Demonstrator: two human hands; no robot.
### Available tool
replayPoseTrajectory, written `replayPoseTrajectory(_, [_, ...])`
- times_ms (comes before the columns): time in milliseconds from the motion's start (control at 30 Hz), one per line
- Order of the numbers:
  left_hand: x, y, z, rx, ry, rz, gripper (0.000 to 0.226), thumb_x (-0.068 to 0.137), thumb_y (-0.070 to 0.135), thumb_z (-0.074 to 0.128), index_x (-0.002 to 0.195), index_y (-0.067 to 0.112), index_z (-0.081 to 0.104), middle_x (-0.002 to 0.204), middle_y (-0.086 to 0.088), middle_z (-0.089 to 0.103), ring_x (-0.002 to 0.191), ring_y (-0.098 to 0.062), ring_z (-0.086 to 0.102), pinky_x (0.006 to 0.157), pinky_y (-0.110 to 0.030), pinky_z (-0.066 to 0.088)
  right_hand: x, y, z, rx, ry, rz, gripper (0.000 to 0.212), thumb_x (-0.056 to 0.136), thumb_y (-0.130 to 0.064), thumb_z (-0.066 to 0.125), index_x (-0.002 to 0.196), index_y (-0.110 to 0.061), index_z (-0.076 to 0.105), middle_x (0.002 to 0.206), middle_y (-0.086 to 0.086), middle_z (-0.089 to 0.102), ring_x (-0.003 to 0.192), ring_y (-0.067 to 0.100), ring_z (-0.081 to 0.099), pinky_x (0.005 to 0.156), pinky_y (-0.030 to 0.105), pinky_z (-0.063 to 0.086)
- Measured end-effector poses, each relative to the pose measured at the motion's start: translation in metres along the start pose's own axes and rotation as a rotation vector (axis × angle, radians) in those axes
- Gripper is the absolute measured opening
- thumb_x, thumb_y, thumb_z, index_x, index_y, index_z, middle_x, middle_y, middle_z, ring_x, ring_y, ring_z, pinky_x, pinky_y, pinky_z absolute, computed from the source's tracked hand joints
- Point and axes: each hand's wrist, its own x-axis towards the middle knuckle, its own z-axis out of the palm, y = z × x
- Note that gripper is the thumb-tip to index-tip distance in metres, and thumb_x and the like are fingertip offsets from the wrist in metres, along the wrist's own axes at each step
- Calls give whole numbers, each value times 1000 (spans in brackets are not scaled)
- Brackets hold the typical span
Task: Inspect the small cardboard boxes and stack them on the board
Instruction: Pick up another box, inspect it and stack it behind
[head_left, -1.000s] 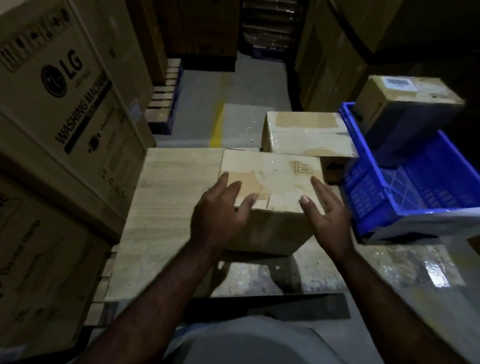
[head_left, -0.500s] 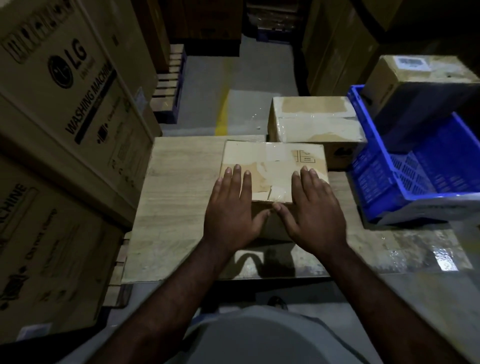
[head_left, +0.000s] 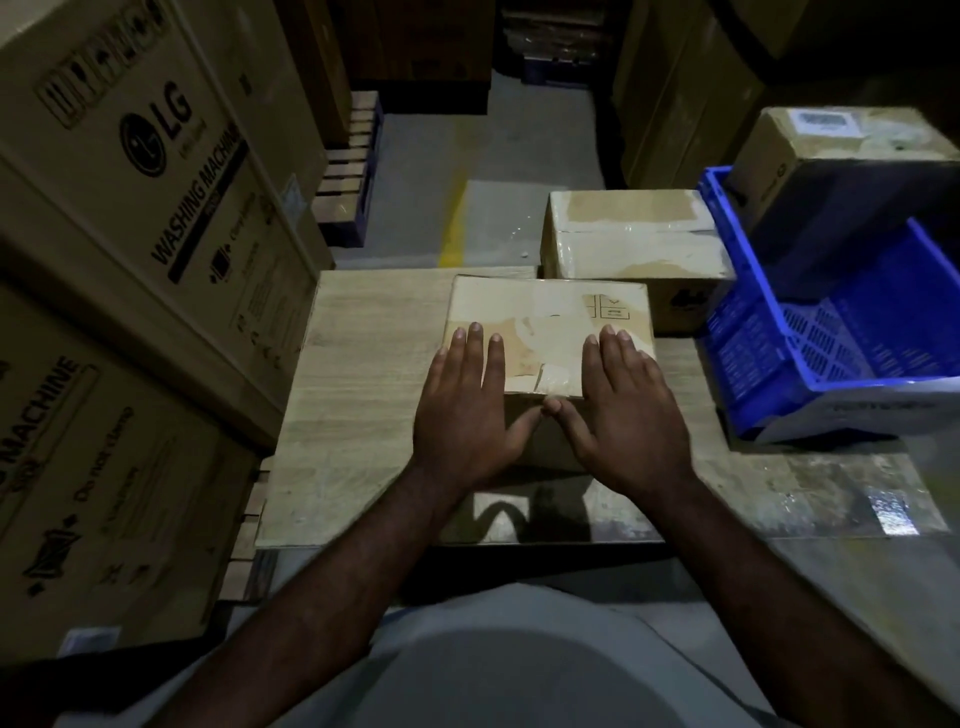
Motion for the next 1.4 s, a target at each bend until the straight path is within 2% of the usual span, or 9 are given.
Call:
replayPoseTrajectory(267, [43,-3,-22,-32,-1,-18,87,93,76,19,148,16,48,161,-17,36,151,-37,28,118,-52,29,54,10,-30,71,30,76,98,97,-75,3,163,-5,24,172,16,18,161,29,8,129,48,10])
replayPoseTrajectory(567, [94,-11,-9,-121,-211,-148,84,95,78,25,162,27,18,172,-6,2,157,-36,-1,119,-58,23,82,21,-9,121,-75,142,90,102,-70,21,165,-6,12,174,15,6,161,30,3,128,49,17])
replayPoseTrajectory(767, [91,-10,-9,-152,-161,-163,82,95,77,29,161,28,22,172,-2,5,158,-32,-1,116,-55,32,83,21,-3,136,-30,147,90,102,-70,24,165,-6,13,174,15,7,161,29,3,128,49,17])
replayPoseTrajectory(867, [88,-11,-9,-287,-109,-211,74,96,68,44,156,26,34,171,-4,12,157,-30,12,114,-52,36,82,21,-4,181,-23,145,88,103,-69,26,165,-8,15,174,14,7,161,27,3,127,50,19])
replayPoseTrajectory(933, [82,-13,-8,-467,53,-274,65,97,55,57,150,20,45,167,-6,26,148,-27,37,110,-47,45,78,21,-8,291,26,170,80,105,-64,32,164,-11,20,174,12,9,161,26,2,124,52,25])
replayPoseTrajectory(1033, [67,-19,-10,-710,251,-420,53,96,43,64,140,14,53,147,-5,50,126,-19,57,98,-36,52,64,24,-12,415,239,214,68,107,-53,42,162,-16,29,173,10,16,161,25,8,121,54,30])
replayPoseTrajectory(1167, [33,-21,-7,-980,145,-629,52,98,50,62,137,16,54,131,-2,62,120,-18,59,90,-27,45,37,24,-2,430,236,293,61,105,-53,46,158,-25,37,170,12,23,154,34,30,108,55,45])
replayPoseTrajectory(1267, [10,-17,2,-1185,54,-601,48,97,53,61,134,23,56,117,7,68,112,-18,67,88,-31,56,27,18,12,460,156,336,56,103,-54,46,153,-29,40,164,12,32,139,38,49,100,53,51])
replayPoseTrajectory(1400, [8,-19,-2,-1277,36,-508,73,82,74,57,139,28,57,127,8,70,118,-11,66,104,-41,54,24,12,8,572,253,361,54,103,-46,55,152,-22,48,155,12,45,135,33,51,102,45,48])
